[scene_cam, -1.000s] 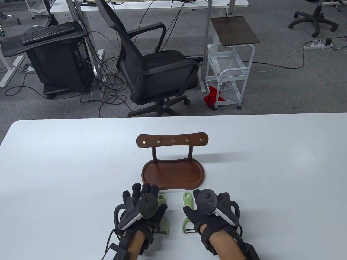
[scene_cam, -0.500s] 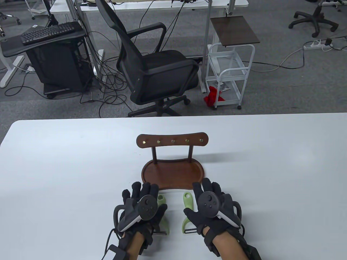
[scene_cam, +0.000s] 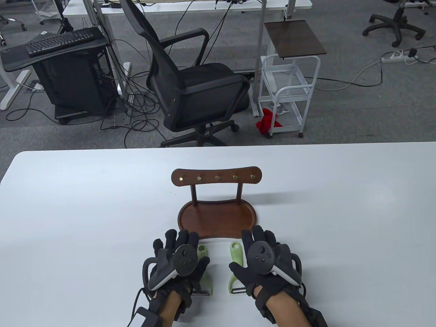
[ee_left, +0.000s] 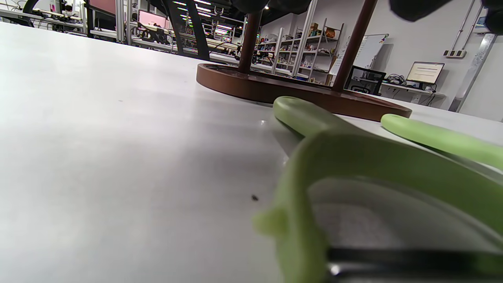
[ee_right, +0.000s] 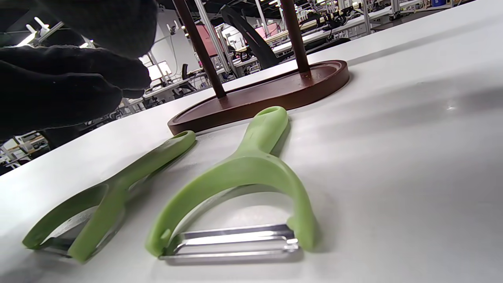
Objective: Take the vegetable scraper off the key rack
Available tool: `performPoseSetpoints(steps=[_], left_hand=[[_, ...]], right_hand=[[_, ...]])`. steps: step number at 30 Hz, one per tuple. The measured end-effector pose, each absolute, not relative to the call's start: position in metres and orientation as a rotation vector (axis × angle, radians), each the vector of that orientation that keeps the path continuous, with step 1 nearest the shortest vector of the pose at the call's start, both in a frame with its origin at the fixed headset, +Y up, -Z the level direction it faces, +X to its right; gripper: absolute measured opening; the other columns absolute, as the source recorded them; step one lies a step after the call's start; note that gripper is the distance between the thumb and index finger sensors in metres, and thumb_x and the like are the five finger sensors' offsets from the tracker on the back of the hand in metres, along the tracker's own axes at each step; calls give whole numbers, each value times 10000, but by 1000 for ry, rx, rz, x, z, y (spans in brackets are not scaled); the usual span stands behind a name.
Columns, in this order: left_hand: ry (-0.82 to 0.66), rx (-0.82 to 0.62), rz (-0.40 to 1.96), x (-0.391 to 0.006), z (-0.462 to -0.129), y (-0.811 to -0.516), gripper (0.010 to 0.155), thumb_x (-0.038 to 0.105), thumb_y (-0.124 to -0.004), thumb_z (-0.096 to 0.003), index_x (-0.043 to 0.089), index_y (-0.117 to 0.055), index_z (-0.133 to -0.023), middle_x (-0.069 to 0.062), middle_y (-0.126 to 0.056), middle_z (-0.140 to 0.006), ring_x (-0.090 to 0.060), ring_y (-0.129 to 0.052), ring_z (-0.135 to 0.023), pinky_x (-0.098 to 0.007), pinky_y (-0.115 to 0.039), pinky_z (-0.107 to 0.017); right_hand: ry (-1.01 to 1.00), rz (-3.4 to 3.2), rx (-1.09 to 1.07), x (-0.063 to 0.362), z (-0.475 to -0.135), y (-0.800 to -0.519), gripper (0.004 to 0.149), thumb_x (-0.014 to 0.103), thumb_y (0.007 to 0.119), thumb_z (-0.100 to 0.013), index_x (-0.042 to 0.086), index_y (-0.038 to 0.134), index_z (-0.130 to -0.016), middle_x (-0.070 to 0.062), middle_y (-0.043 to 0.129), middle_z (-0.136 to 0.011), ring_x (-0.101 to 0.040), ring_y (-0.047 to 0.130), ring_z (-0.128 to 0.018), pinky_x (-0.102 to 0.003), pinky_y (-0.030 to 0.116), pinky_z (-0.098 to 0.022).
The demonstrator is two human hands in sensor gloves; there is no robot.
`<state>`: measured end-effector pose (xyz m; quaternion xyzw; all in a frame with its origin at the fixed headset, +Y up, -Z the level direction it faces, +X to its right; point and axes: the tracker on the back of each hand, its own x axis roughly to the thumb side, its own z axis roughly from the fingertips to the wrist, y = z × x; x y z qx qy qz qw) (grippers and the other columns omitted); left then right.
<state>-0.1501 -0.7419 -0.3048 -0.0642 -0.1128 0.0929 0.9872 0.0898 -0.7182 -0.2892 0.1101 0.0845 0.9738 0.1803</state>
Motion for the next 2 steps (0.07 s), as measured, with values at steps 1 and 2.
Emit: performPoseSetpoints(steps=[1,2], left_hand=[[-227,-128,188,-150,-305,-742,776,570,-642,-531,206,-315,-1133,-157,-263,-1182,-544,-147,-1083,-794,-140,-664],[-226,-128,188,-150,-305,-742,777,571,-642,-531,206,-314,-1134,-155,-263,-1182,-545,-147,-1082,-794,-140,-664]], right_hand=[[244,2747,314,89,-289,-718,875,569,715,-478,165,202,-1061,-207,114,-1131,-584,211,-974,-753,312,-643],[249,2743,316,89,-289,-719,871,568,714,-480,163,205,-1061,-210,117,-1130,-585,215,-972,-753,315,-641]])
